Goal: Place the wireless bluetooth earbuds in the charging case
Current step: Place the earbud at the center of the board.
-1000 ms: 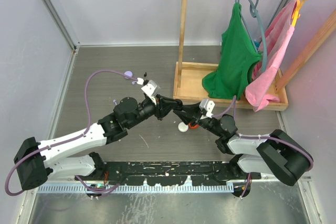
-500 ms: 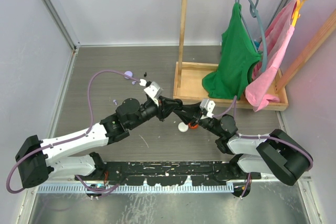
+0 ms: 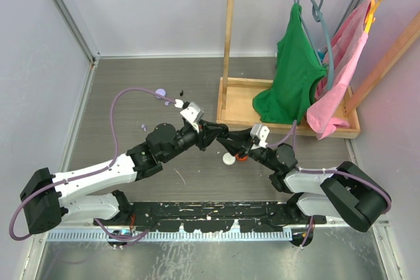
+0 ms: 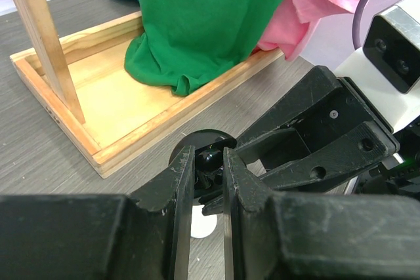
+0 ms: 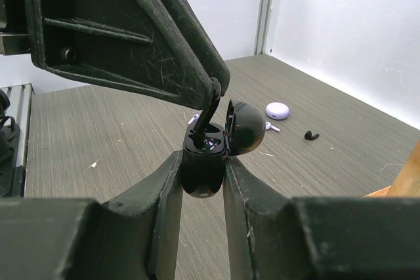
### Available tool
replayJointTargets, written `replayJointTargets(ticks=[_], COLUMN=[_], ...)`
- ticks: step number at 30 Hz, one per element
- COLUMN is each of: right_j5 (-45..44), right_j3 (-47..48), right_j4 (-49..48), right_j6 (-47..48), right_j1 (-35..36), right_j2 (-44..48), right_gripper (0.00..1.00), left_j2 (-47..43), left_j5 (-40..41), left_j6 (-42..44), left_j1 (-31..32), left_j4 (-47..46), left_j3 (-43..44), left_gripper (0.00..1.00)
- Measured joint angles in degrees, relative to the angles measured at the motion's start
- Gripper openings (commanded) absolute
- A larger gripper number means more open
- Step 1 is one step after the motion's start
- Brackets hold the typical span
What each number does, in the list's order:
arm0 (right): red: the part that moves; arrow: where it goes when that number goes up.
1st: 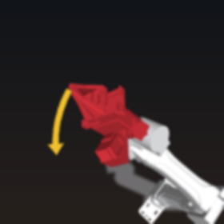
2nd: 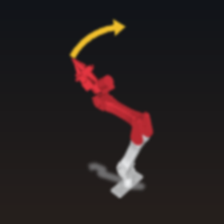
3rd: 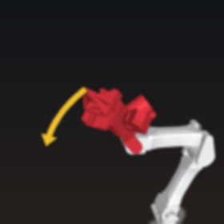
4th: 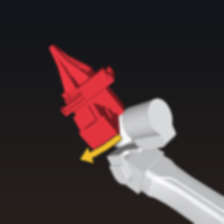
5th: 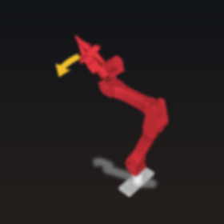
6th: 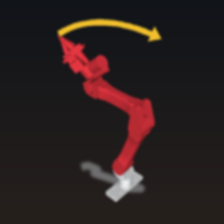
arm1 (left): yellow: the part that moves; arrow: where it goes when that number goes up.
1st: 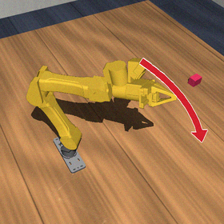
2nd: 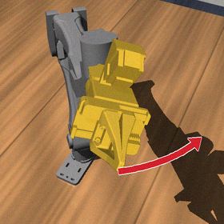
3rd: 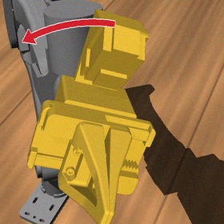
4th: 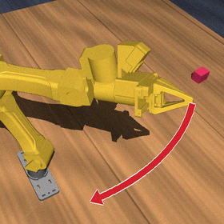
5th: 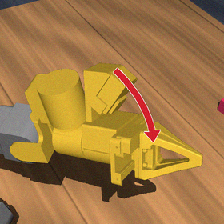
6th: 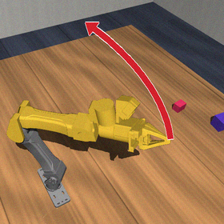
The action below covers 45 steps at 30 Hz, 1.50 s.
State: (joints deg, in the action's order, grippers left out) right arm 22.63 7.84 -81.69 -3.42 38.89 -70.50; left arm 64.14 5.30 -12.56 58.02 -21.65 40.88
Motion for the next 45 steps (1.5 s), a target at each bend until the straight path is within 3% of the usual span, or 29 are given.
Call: replayJointTargets(ticks=[37, 45], right_j5=[-0.1, -0.3], right_j3=[-0.5, -1.3], right_j4=[-1.4, -1.4], right_j6=[-1.3, -1.4], right_j1=[0.0, 0.0], right_j2=[0.0, 0.4], right_gripper=[0.01, 0.01], left_j2=[0.6, 0.5], left_j5=[0.1, 0.1], left_j6=[-3.3, -3.5], left_j1=[0.2, 0.6], left_j4=[-5.9, -6.1], left_j3=[-2.9, -3.8], left_gripper=[0.19, 0.23])
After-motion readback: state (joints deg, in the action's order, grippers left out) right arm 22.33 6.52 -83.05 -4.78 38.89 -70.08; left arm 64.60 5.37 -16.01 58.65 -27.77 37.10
